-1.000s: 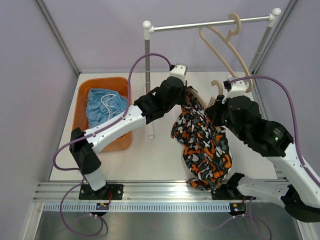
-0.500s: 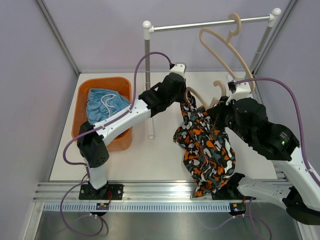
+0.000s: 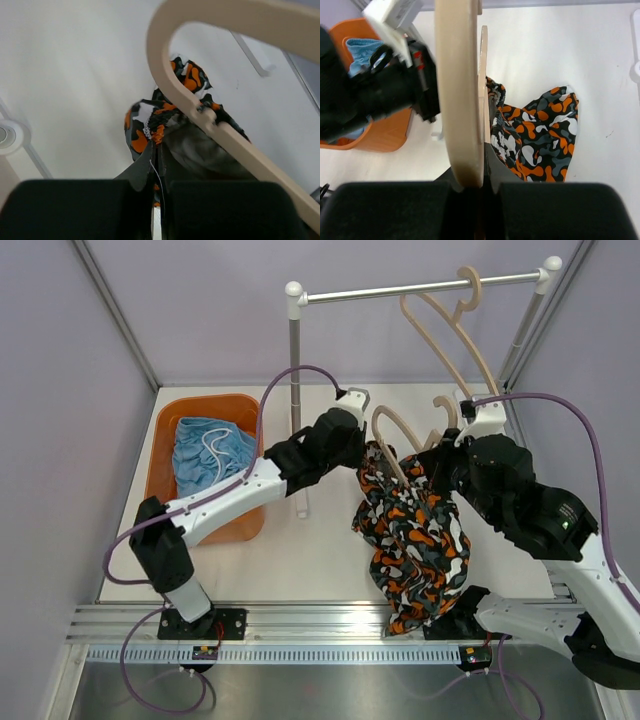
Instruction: Remove the shorts from the hanger
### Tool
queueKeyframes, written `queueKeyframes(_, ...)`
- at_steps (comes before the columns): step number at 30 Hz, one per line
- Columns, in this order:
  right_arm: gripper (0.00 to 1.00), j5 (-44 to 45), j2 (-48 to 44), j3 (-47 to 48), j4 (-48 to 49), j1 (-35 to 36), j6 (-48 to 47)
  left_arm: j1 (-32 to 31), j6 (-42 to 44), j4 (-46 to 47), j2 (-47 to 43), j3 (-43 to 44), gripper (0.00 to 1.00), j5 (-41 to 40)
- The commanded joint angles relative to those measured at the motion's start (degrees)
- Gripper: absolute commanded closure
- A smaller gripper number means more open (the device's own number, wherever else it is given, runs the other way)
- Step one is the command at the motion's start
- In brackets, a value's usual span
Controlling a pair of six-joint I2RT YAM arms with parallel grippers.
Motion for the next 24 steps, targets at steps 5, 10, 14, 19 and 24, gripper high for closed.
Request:
queueKeyframes(5, 1.00, 11.6, 4.5, 4.8, 7.3, 0.7, -4.2, -12.1, 5.9, 2.4, -13.8, -1.6, 1.00, -0.8)
queueKeyframes(10, 1.00, 16.5, 9.7, 9.3, 11.8, 0.3, -8.8, -21.3, 9.1, -2.5, -17.5, -1.4, 1.00, -0.4)
queueKeyframes(14, 1.00, 17.1, 15.7, 16.3, 12.9, -2.1, -11.2, -29.9, 11.2, -7.0, -20.3, -1.7, 1.00, -5.7)
queueKeyframes(19, 1.00, 13.9, 20.5, 23.8, 12.9, -7.2, -12.6, -35.3, 12.0, -11.1, -25.4, -2.4, 1.00, -7.1)
queueKeyframes(24, 1.00, 11.1, 24.6, 30.1, 12.0, -11.5, -12.9, -38.3, 12.6, -14.1, -28.5, -2.5, 1.00, -7.2)
